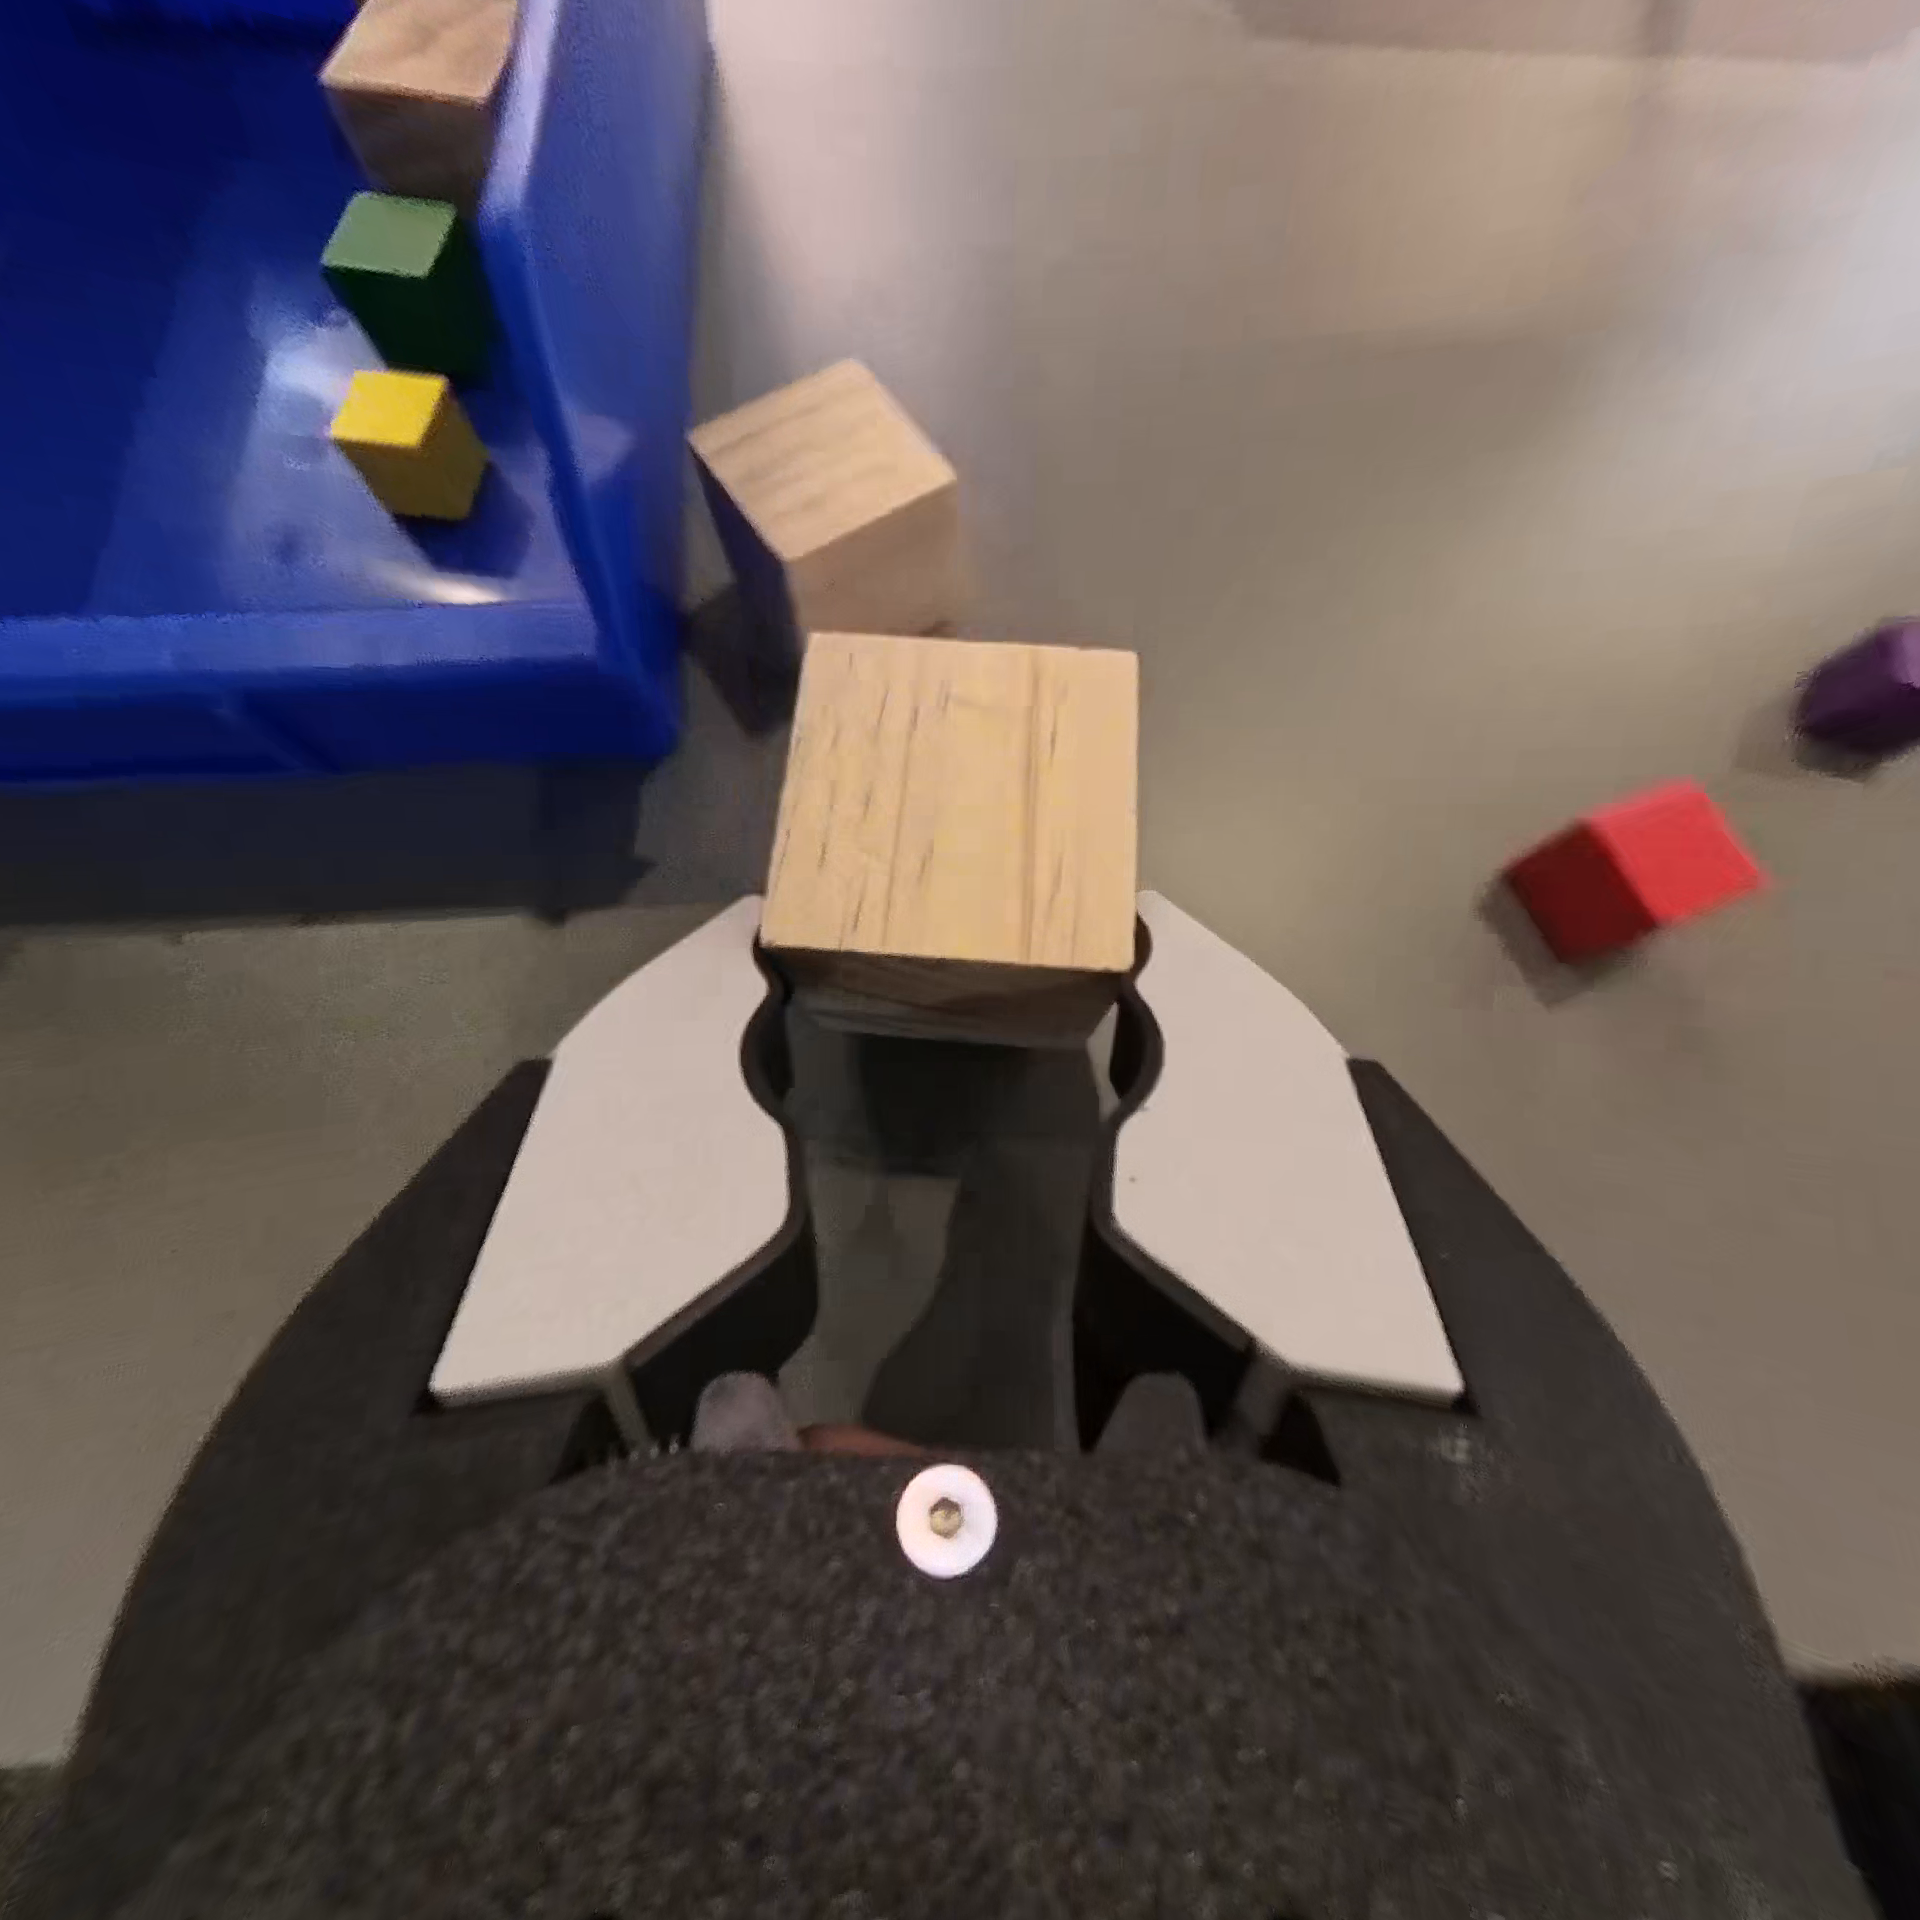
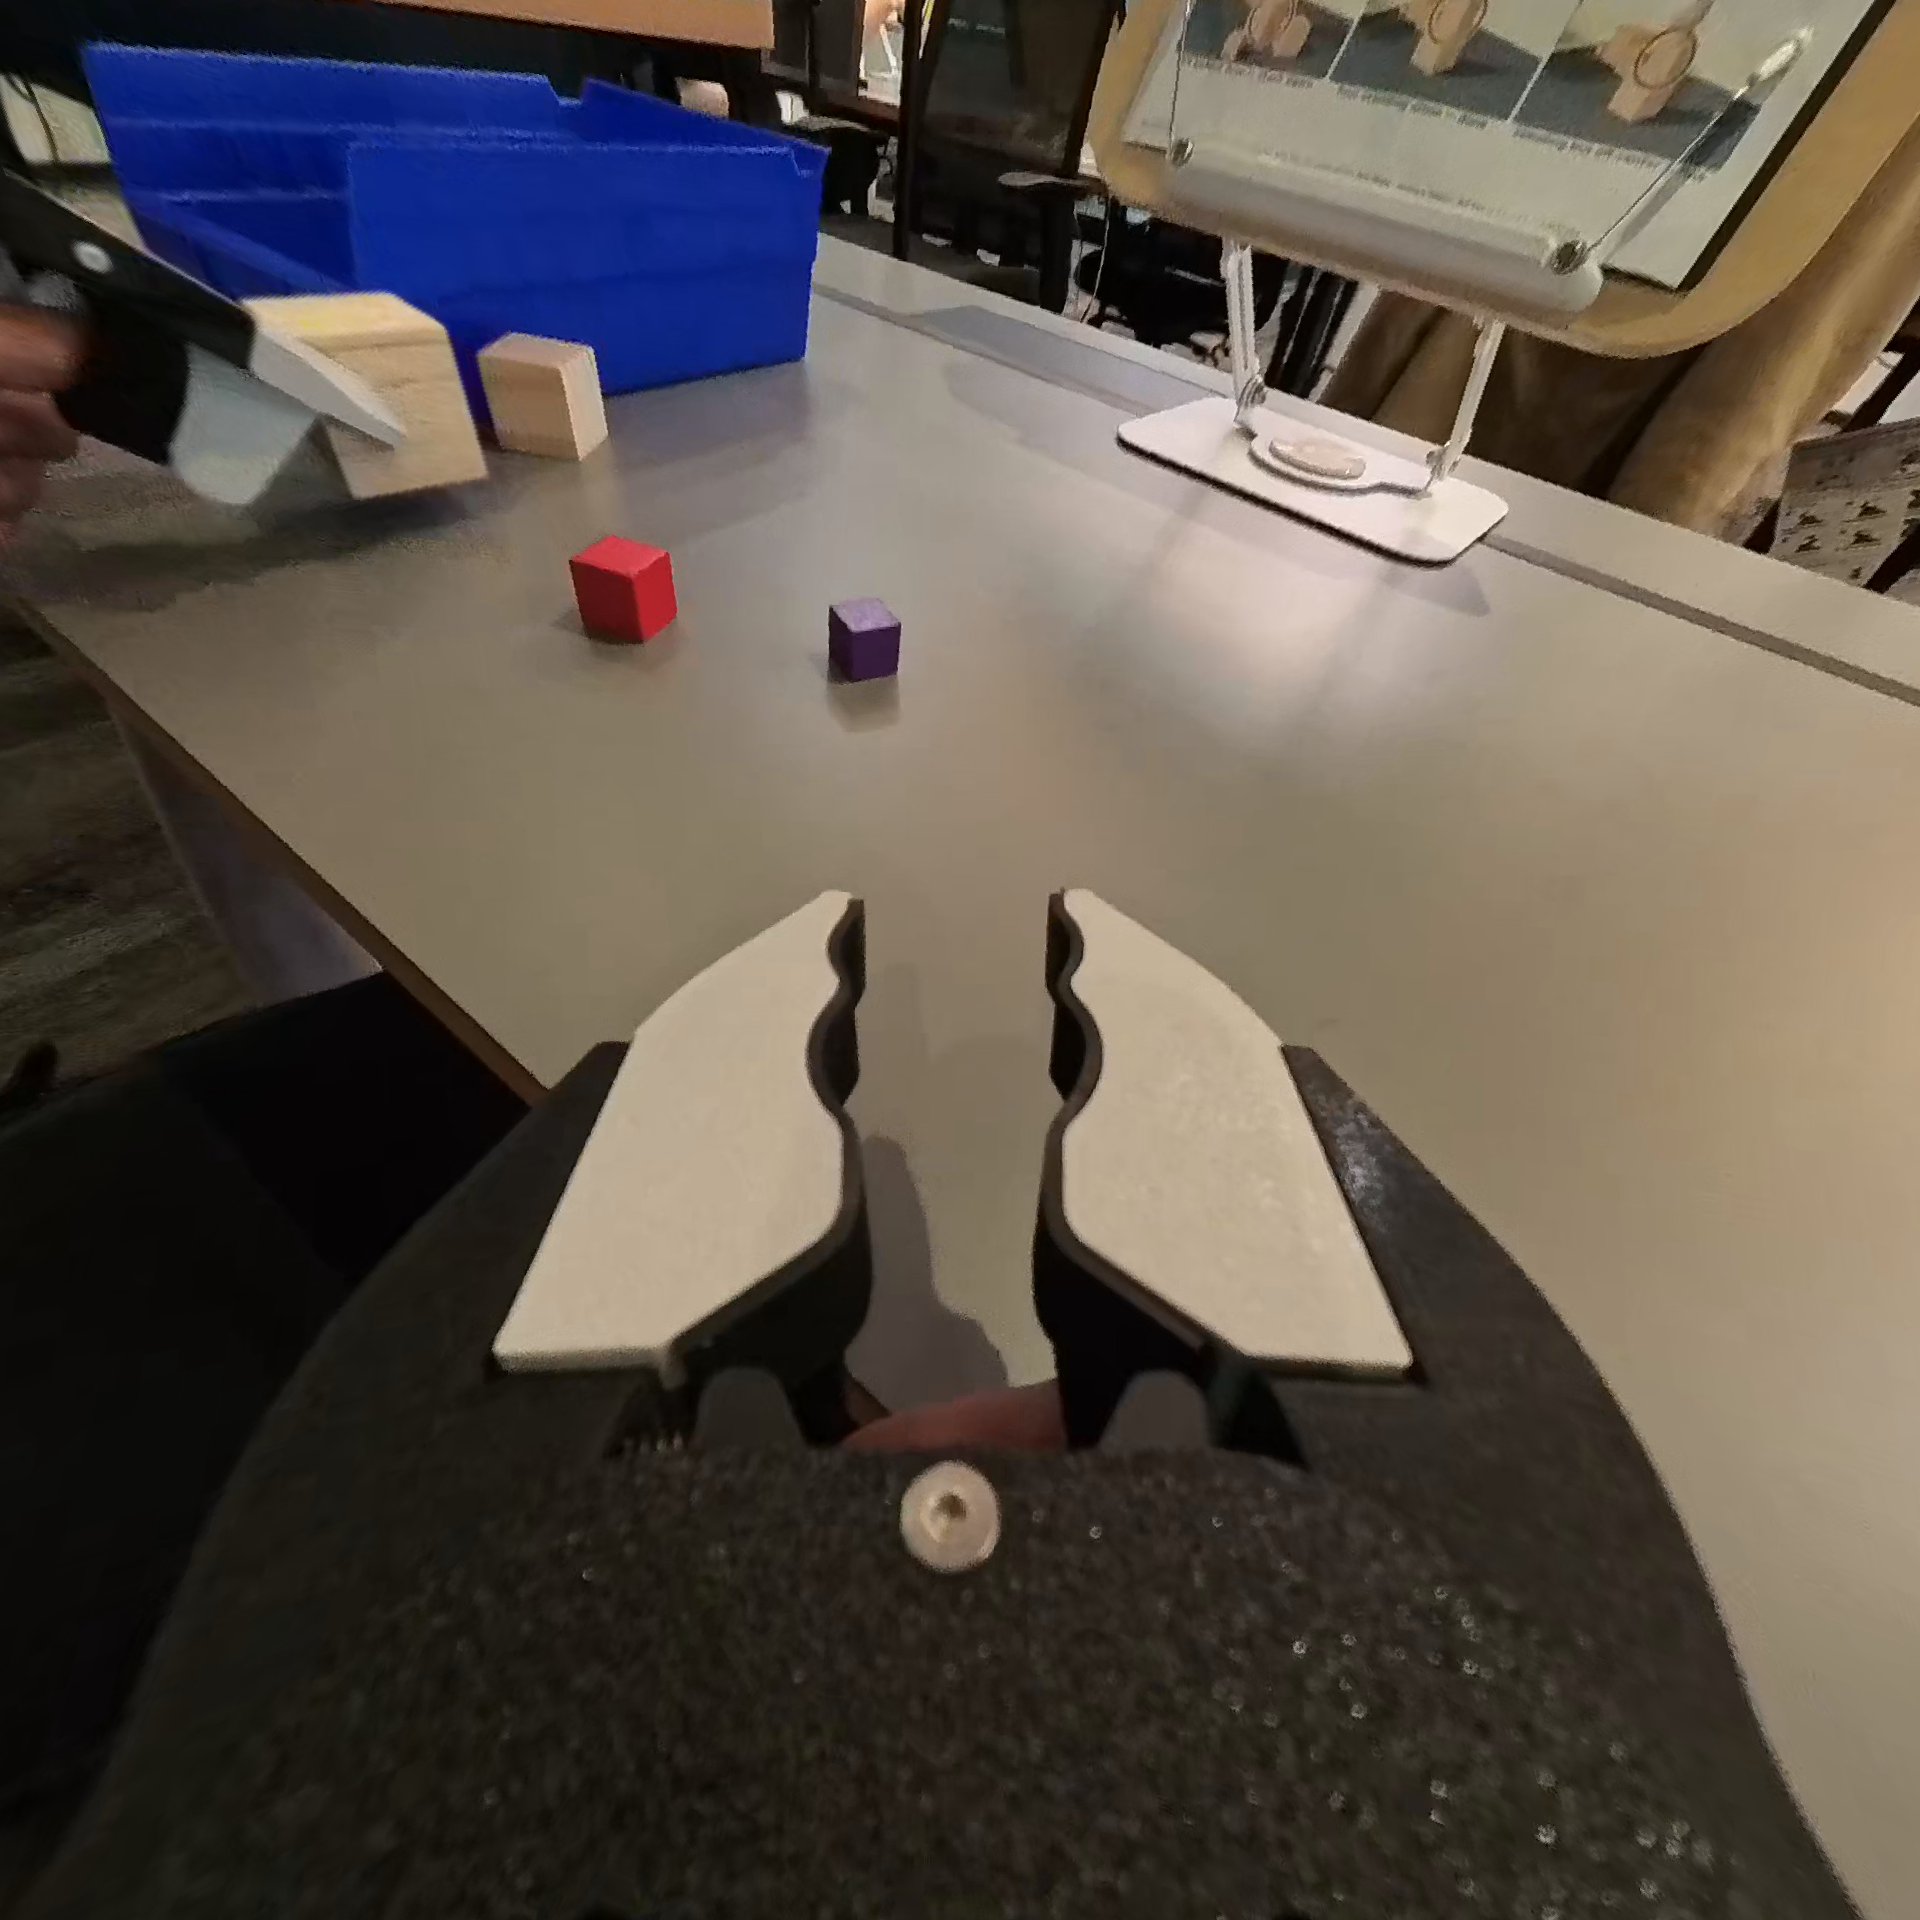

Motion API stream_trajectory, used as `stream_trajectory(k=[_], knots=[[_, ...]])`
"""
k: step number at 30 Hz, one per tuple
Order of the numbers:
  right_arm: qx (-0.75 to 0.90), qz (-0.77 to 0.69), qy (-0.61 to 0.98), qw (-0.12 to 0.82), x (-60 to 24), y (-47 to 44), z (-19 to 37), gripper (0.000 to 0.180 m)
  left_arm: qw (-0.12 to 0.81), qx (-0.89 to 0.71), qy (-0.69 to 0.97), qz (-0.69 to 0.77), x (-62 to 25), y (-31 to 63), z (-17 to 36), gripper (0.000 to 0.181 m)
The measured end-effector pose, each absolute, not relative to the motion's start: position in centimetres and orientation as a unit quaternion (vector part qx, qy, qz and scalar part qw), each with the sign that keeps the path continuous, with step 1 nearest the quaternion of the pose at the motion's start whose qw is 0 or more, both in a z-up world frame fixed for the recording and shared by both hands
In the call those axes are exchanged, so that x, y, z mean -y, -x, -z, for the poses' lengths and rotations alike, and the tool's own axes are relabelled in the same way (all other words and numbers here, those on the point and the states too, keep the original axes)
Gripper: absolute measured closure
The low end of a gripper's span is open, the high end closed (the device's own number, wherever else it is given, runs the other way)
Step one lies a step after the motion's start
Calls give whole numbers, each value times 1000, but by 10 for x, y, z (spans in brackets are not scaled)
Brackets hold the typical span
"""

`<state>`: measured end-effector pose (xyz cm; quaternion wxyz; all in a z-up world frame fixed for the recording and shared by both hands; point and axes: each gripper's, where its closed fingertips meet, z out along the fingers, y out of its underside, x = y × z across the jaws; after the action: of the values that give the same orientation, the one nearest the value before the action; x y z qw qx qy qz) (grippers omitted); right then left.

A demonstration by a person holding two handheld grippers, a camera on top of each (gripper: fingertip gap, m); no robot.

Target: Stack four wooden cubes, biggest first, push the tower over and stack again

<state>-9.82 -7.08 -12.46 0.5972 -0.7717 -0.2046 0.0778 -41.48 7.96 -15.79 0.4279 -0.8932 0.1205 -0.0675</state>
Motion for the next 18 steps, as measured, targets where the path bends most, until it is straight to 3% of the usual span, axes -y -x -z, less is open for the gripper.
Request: stream_trajectory(k=[4,7,12,18], knots=[[203,-83,769,601,71,98,121,148,491,-220,836,108,-61,358,94,121],[205,-85,772,596,70,100,124,148,484,-309,804,155,-71,290,67,121],[211,-81,768,599,71,101,121,148,414,-439,767,219,-117,191,76,121],[207,-87,770,597,74,97,124,149,341,-556,729,206,-135,145,123,121]])
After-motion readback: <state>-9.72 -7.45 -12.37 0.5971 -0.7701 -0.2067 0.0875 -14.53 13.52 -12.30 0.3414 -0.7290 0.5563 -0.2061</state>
